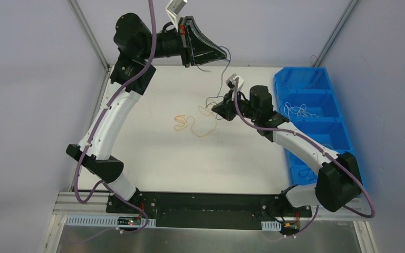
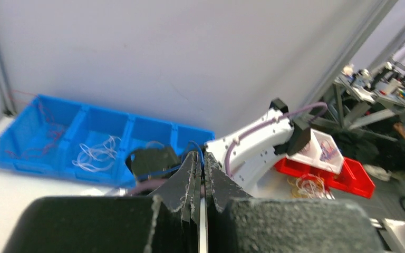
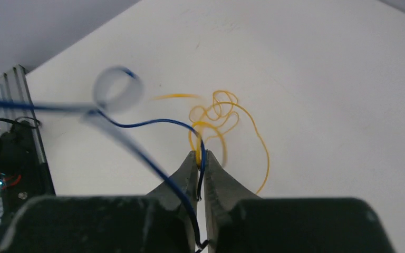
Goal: Untangle the cables
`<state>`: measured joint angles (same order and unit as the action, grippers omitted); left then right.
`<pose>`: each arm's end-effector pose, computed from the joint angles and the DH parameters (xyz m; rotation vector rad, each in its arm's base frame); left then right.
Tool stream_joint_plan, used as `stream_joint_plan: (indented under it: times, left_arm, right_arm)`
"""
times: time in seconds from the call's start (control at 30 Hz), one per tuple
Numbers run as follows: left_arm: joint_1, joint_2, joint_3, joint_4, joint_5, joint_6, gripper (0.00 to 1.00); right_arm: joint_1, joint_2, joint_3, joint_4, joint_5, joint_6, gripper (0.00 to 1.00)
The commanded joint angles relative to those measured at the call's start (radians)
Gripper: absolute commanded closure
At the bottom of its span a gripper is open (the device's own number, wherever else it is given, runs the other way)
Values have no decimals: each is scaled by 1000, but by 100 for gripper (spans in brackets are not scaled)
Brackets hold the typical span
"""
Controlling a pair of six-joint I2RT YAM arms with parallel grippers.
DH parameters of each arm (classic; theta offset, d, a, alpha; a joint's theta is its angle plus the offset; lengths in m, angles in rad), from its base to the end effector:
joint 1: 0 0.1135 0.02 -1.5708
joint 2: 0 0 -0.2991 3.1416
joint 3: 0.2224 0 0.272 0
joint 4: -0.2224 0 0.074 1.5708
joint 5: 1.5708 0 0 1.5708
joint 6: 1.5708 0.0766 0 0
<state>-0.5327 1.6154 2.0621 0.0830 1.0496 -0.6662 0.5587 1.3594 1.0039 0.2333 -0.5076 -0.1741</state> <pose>0.2621 -0.2317 0.6377 0.9884 1.1188 -1.5359 0.2912 0.2260 0.3527 -0.9647 1.4347 0.7140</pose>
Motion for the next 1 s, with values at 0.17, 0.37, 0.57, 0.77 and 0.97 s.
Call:
stream_joint_plan:
  times: [0.17,0.37,0.57,0.77,0.97]
  left_arm:
    - [109,31,228,8,-107,55,100]
    - [131,29,218,30,-105,52,100]
    - [131,12,157,53,-94,26,100]
    - [129,1,112,100,-93,-3,100]
    - [115,6,88,121,-93,-29,100]
  right_arm:
    - [-2,6,-156,-74,5,-177,90]
    - [-15,-48,-163,-257,-31,-242,55]
    - [-39,-182,-79,-433,-44,-196,27]
    - [-39,-275,59,-428,-47,-106,2]
    - [-34,-151,270,-306,-42,34,5]
